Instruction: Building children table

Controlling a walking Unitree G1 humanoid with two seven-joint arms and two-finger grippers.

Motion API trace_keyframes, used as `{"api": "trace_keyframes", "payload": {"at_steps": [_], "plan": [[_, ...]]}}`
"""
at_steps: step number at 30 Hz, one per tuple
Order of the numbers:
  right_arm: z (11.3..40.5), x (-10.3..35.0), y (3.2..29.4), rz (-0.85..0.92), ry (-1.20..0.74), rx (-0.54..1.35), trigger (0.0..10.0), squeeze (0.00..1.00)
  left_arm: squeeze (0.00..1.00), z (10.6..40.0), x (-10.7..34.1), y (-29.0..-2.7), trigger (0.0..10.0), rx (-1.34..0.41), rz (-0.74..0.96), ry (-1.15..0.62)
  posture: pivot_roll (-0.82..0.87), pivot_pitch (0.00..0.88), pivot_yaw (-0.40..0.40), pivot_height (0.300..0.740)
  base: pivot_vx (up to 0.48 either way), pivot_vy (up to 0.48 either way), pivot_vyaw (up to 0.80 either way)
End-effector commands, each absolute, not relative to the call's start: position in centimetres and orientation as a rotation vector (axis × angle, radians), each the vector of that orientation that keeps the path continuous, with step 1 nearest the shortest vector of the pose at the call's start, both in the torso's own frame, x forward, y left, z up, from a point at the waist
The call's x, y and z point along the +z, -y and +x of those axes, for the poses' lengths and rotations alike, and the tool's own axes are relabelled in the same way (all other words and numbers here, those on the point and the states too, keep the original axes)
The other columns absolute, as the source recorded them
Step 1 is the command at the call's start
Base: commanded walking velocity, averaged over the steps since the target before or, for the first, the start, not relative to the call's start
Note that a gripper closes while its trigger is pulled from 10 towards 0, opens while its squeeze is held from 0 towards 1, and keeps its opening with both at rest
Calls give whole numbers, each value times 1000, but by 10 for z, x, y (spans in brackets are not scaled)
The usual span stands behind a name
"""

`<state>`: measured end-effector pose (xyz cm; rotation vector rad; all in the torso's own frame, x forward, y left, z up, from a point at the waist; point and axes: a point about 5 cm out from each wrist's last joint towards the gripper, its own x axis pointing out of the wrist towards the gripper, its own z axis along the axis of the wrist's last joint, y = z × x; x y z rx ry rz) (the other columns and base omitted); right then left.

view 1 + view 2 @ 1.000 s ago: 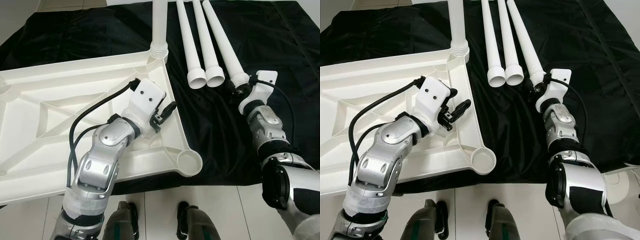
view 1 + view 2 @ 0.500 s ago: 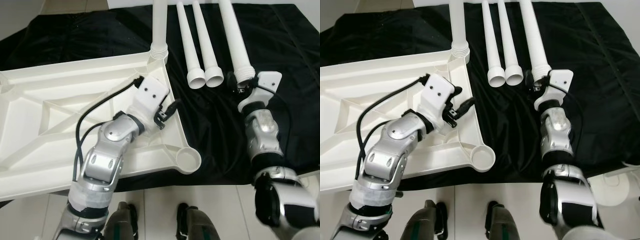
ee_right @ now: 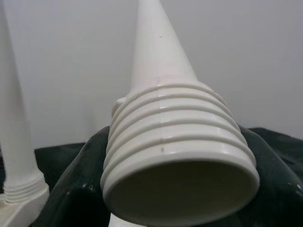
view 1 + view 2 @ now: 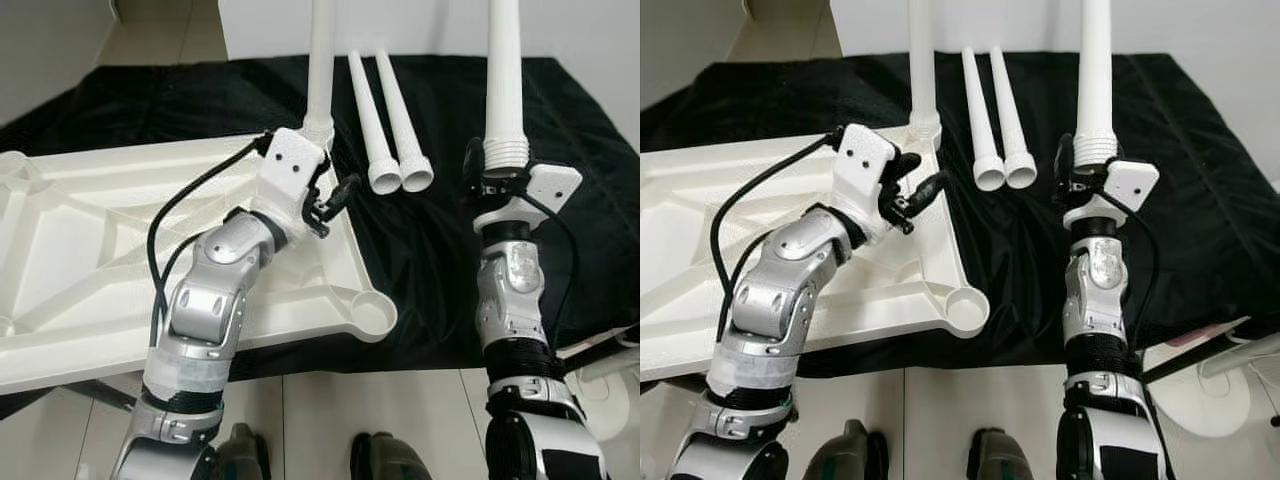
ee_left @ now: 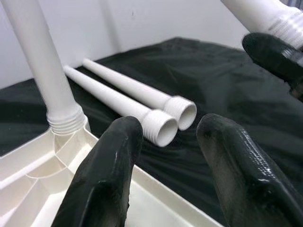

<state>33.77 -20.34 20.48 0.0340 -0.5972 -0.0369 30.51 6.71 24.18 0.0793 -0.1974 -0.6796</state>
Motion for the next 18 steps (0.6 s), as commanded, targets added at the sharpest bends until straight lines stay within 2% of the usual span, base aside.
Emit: {"api": "trace_keyframes", "payload": {"at_steps": [1,9,10,17,18], "plan": [[334,213,201,16,647,-29,10000,0,0,310,245,-69,10000,-639,55,212,-21,0,25,740,0,0,0],[332,243,189,-56,763,29,10000,0,0,317,263,-59,10000,-750,26,296,-36,0,29,740,0,0,0],[333,255,181,-62,799,62,10000,0,1000,317,270,-52,10000,-807,-26,310,-38,0,27,740,0,0,0],[333,270,164,-81,853,137,10000,0,1000,318,279,-49,10000,-885,-165,312,-46,0,30,740,0,0,0],[332,273,158,-99,867,176,10000,0,1000,319,282,-52,10000,-907,-229,302,-47,0,31,740,0,0,0]]}}
